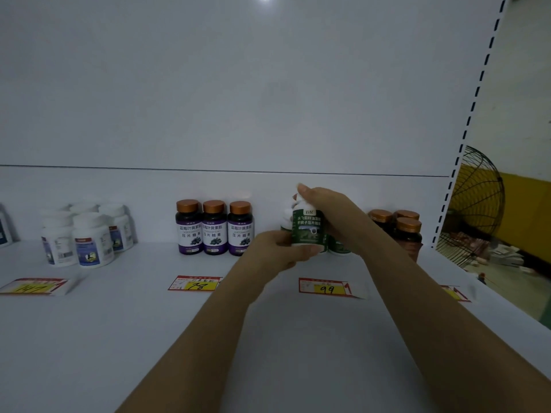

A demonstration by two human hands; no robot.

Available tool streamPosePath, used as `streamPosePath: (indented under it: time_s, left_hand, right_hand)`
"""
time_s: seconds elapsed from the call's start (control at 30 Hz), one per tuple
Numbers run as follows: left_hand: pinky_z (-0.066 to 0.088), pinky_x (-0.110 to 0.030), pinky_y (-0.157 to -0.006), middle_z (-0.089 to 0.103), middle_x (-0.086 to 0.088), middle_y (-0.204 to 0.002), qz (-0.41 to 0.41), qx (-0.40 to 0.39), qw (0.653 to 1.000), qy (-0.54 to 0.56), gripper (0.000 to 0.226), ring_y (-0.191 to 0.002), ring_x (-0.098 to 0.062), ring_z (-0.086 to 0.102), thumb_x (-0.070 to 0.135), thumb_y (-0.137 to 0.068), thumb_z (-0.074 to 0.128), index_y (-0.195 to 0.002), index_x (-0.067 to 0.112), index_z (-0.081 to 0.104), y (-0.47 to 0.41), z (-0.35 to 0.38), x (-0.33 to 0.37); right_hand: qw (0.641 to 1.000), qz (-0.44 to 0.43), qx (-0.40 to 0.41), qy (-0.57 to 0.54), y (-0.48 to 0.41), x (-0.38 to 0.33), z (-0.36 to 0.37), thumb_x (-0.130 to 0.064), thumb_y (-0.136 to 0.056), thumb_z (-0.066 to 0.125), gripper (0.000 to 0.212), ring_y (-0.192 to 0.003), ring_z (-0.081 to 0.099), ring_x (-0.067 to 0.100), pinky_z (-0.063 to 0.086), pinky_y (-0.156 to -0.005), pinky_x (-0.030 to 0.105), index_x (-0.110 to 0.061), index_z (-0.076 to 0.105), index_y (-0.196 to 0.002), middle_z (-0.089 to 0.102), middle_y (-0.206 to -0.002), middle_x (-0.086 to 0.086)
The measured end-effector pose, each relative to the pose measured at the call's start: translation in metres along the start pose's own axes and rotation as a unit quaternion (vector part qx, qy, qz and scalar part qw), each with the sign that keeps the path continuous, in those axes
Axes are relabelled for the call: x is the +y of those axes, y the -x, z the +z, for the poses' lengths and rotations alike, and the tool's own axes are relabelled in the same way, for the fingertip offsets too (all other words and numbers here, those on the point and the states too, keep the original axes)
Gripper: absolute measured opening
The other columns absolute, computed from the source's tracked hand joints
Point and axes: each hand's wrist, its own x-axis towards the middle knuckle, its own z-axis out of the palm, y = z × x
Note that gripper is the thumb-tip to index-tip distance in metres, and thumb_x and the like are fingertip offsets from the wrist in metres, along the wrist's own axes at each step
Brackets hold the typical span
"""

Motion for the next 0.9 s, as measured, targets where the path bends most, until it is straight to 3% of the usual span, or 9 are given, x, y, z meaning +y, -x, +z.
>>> streamPosePath:
  time_s: [0.13, 0.33, 0.47, 0.7, 0.9]
  left_hand:
    - [0.05, -0.029, -0.095, 0.071, -0.003, -0.106, -0.017, -0.039, 0.999, 0.021, 0.027, -0.099, -0.013, 0.066, 0.025, -0.078, 0.074, -0.101, 0.018, 0.064, 0.001, -0.002, -0.001]
    - [0.049, -0.031, -0.098, 0.071, -0.002, -0.108, -0.011, -0.044, 0.999, 0.021, 0.038, -0.102, -0.013, 0.066, 0.023, -0.079, 0.074, -0.114, 0.013, 0.064, 0.0, -0.003, -0.002]
    - [0.049, -0.03, -0.098, 0.071, -0.002, -0.106, -0.005, -0.038, 0.999, 0.021, 0.031, -0.103, -0.012, 0.065, 0.021, -0.078, 0.075, -0.107, 0.017, 0.066, 0.0, -0.004, -0.002]
    - [0.048, -0.032, -0.099, 0.071, 0.0, -0.109, -0.002, -0.027, 1.0, 0.015, 0.041, -0.105, -0.013, 0.064, 0.023, -0.075, 0.077, -0.113, 0.015, 0.066, -0.002, -0.005, -0.003]
    - [0.05, -0.03, -0.096, 0.071, 0.001, -0.108, 0.009, -0.009, 1.0, 0.023, 0.033, -0.104, -0.013, 0.064, 0.021, -0.074, 0.078, -0.105, 0.02, 0.067, -0.002, -0.005, -0.001]
  right_hand:
    - [0.998, 0.007, -0.023, -0.052, 0.002, 0.002, 0.0, -0.055, -0.074, 0.066, 0.056, -0.101, 0.066, 0.036, 0.05, -0.095, 0.054, -0.01, 0.066, -0.108, 0.069, -0.107, 0.018]
    - [0.993, 0.01, -0.042, -0.107, 0.006, 0.0, -0.005, -0.041, -0.094, 0.054, 0.046, -0.112, 0.06, 0.04, 0.048, -0.099, 0.05, -0.004, 0.06, -0.12, 0.064, -0.118, 0.022]
    - [0.99, 0.006, -0.051, -0.129, 0.008, 0.001, -0.008, -0.039, -0.095, 0.051, 0.045, -0.116, 0.057, 0.04, 0.048, -0.1, 0.049, -0.004, 0.059, -0.122, 0.061, -0.122, 0.022]
    - [0.99, -0.002, -0.044, -0.134, 0.011, 0.0, -0.009, -0.037, -0.095, 0.052, 0.042, -0.116, 0.058, 0.039, 0.049, -0.099, 0.046, -0.005, 0.06, -0.121, 0.06, -0.124, 0.022]
    - [0.993, -0.012, -0.056, -0.106, 0.014, -0.002, -0.01, -0.041, -0.093, 0.054, 0.047, -0.115, 0.058, 0.038, 0.049, -0.099, 0.046, -0.004, 0.058, -0.121, 0.06, -0.122, 0.022]
